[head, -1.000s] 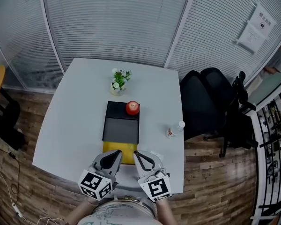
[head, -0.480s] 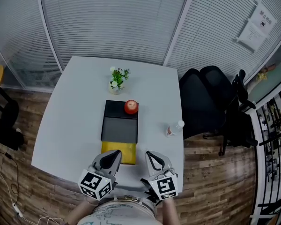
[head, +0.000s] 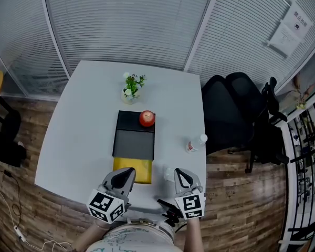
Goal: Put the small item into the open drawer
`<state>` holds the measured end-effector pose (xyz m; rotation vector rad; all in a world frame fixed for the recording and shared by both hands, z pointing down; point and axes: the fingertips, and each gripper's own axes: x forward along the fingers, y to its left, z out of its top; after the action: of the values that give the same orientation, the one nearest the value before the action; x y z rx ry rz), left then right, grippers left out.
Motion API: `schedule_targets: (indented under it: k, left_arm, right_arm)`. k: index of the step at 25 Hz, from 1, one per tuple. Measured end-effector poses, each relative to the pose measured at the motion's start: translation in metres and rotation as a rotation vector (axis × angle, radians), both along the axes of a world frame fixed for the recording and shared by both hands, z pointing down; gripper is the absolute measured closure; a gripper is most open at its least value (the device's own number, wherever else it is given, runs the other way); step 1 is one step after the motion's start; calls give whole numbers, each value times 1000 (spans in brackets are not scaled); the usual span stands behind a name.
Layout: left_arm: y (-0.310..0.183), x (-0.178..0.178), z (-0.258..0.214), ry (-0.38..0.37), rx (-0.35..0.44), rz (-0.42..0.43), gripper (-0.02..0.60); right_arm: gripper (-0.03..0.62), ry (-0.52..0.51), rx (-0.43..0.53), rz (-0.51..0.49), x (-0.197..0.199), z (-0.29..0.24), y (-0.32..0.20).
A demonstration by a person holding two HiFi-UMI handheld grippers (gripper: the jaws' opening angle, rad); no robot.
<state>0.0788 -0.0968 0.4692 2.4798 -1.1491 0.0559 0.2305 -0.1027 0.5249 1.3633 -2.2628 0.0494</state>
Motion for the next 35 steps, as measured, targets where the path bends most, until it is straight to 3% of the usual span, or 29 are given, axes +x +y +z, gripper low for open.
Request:
schedule_targets:
  k: [16,35]
  left_arm:
    - [-1,-10,9,-10,-21,-18,584]
    - [-3,-15,14,0,-40,-21,584]
  right_arm:
    - [555,153,-212,-10,30,94,3]
    - [513,251,-491,-141,28,192,8]
